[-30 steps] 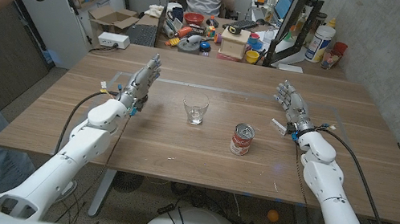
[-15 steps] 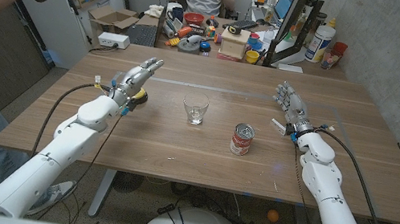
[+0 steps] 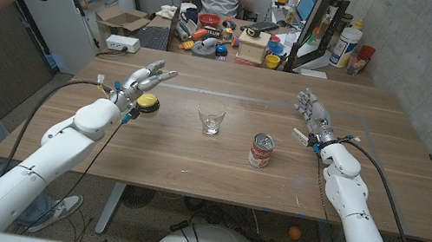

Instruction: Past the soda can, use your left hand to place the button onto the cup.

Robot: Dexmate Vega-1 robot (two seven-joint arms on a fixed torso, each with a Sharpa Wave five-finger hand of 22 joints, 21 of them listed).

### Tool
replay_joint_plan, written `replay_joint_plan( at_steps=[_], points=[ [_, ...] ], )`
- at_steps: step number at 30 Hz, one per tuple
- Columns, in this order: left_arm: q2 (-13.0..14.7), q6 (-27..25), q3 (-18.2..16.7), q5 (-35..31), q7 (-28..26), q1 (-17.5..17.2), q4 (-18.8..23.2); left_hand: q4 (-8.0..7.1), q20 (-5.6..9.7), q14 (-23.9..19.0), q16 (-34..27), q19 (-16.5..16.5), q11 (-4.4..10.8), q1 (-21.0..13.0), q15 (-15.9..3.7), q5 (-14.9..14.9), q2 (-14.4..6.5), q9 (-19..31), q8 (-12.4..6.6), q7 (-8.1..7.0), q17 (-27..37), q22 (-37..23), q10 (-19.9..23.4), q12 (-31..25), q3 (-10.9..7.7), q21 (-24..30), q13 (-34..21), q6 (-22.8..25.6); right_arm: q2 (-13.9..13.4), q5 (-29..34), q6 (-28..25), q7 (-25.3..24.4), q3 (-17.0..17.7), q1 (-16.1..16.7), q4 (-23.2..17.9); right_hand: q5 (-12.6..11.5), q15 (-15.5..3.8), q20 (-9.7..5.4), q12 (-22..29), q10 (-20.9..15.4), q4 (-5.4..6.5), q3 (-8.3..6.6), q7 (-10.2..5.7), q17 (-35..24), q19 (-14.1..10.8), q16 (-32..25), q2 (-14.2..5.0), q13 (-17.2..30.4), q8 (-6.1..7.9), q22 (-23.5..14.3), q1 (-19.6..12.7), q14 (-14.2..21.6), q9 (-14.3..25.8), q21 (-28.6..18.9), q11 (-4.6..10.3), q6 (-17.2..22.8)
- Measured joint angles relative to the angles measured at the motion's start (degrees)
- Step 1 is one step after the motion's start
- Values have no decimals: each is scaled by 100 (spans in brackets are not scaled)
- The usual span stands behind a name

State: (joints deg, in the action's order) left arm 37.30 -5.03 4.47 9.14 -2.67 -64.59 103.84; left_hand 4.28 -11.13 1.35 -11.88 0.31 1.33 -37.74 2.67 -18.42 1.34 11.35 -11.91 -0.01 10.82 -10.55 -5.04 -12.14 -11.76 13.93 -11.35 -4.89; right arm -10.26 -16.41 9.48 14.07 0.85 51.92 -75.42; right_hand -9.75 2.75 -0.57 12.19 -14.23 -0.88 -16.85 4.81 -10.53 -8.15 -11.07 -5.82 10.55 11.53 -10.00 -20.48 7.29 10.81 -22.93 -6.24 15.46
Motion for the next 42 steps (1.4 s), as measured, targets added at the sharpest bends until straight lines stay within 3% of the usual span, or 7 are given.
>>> replay_joint_plan(
  at_steps=[11,21,36,39,42],
  points=[
    [440,-913,-285,-607,-324,-469,898,23,-63,-174,-23,235,51,-23,11,42,23,-1,-63,-92,4,0,174,-84,24,67,0,188,24,5,32,-2,39,9,-19,0,0,8,0,0,0,0,0,0,-8,0,0,0,0,0,0,-1,-1,10,0,-1],
    [643,-1500,-488,-1025,-473,-756,1335,22,-95,-316,-23,326,110,-84,-10,63,-38,-1,-167,-194,26,1,377,-128,23,70,1,480,29,1,47,-14,61,53,-71,0,21,8,0,0,0,0,0,0,-9,0,0,-1,0,0,0,21,-1,49,0,-1],
    [1090,-2263,-506,-1849,-523,-989,1830,22,-89,-377,-65,416,112,-129,-31,84,-83,-1,-178,-205,26,1,441,-128,23,70,1,613,9,-4,49,-41,70,129,-182,3,21,48,0,0,-16,16,0,0,33,0,0,-1,0,-29,0,20,-2,70,0,-1],
    [1167,-2439,-470,-1997,-451,-997,1891,22,-88,-377,-65,503,147,-152,-31,84,-60,-1,-178,-315,25,-23,406,-128,23,70,-20,569,5,-4,53,-44,70,140,-198,3,32,48,0,0,-16,16,0,1,33,0,2,-1,0,-29,2,32,-2,93,0,-1],
    [1167,-2666,-470,-2140,-345,-997,1891,33,-99,-377,-65,616,166,-151,-31,107,-60,-2,-130,-518,25,-27,387,-128,34,95,-27,466,2,-4,53,-44,70,151,-211,3,42,48,0,-11,-16,16,1,1,33,0,24,-1,0,-29,24,41,-2,93,-12,-1]
  ],
)
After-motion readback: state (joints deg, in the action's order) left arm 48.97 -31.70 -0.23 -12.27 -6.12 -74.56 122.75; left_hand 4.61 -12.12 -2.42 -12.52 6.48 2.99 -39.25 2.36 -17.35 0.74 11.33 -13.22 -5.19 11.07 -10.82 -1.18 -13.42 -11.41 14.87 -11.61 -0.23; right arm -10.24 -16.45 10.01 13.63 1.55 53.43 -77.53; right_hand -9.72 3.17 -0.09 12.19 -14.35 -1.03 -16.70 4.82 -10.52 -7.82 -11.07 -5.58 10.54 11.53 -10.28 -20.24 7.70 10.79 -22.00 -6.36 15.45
